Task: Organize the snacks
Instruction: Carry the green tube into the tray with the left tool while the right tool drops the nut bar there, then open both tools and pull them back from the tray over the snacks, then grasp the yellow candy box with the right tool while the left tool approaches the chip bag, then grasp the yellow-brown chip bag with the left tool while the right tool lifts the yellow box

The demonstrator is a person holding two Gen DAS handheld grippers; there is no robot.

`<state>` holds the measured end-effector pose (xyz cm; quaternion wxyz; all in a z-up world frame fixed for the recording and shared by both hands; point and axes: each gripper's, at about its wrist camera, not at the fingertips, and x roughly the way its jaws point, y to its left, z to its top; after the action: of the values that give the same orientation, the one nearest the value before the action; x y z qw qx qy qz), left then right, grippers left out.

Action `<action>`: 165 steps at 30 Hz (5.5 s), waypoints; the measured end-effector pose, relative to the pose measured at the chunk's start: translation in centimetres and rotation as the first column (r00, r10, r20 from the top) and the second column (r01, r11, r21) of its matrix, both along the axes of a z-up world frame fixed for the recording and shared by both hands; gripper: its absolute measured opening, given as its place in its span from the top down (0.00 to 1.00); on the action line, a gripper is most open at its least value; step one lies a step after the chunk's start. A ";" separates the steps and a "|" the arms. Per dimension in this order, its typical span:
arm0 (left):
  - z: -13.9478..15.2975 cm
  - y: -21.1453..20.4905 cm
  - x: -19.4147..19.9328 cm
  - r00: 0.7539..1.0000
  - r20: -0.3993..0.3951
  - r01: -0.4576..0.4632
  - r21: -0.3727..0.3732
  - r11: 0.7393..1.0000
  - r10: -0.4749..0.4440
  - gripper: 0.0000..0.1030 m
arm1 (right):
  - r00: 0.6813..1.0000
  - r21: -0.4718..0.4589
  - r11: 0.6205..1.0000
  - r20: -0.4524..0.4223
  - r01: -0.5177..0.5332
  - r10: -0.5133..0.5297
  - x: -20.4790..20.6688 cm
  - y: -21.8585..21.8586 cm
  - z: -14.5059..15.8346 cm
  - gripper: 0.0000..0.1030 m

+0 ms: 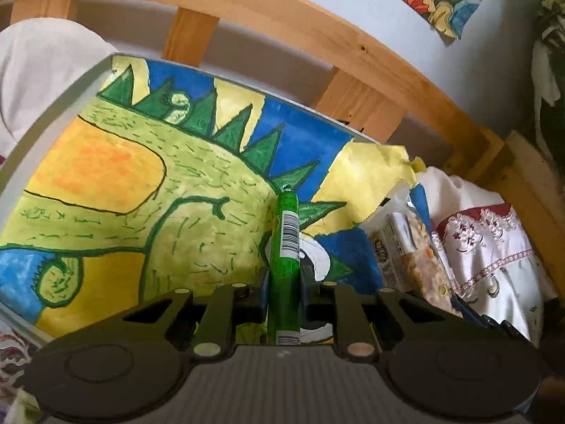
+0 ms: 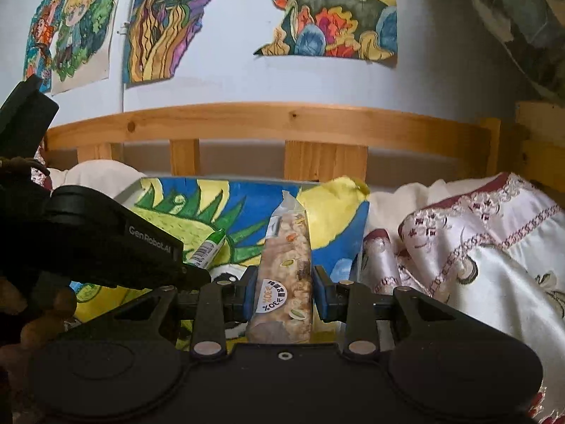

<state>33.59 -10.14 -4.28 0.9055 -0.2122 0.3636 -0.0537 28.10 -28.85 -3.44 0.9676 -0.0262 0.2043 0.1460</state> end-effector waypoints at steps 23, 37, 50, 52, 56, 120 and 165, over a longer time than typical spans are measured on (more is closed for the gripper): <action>0.9 0.9 -1.3 0.997 0.017 -0.079 0.014 0.997 0.079 0.43 | 1.000 -0.006 1.000 -0.011 0.015 -0.015 -0.3 0.0 -0.1 0.41; 6.3 3.7 -8.3 0.982 0.168 -0.097 0.083 0.992 0.082 0.11 | 0.991 0.014 0.999 0.125 0.051 -0.052 -4.7 0.2 4.1 0.17; 9.2 5.5 -18.7 0.938 0.335 -0.152 0.158 0.976 0.092 0.01 | 0.971 0.044 0.997 0.228 0.057 -0.066 -13.7 1.2 7.6 0.03; 9.2 5.7 -20.0 0.933 0.347 -0.164 0.170 0.972 0.097 0.01 | 0.971 0.051 0.997 0.227 0.062 -0.072 -15.1 1.3 7.7 0.02; 8.8 6.4 -22.6 0.930 0.351 -0.184 0.178 0.967 0.112 0.01 | 0.973 0.058 0.996 0.214 0.072 -0.083 -17.6 1.5 7.6 0.01; 1.4 6.5 -27.4 0.996 0.086 -0.056 0.303 0.951 0.032 0.01 | 0.967 -0.076 0.992 -0.225 0.101 -0.116 -21.1 3.1 2.5 0.01; -1.5 6.6 -21.2 0.955 -0.233 0.232 0.196 0.953 -0.185 0.37 | 0.959 -0.183 0.983 -0.273 0.030 -0.080 -17.9 5.2 -0.9 0.51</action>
<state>12.42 -3.50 -5.75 0.8688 -0.0748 0.4820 -0.0858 10.16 -23.63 -4.38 0.9266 -0.0857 0.3517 0.1022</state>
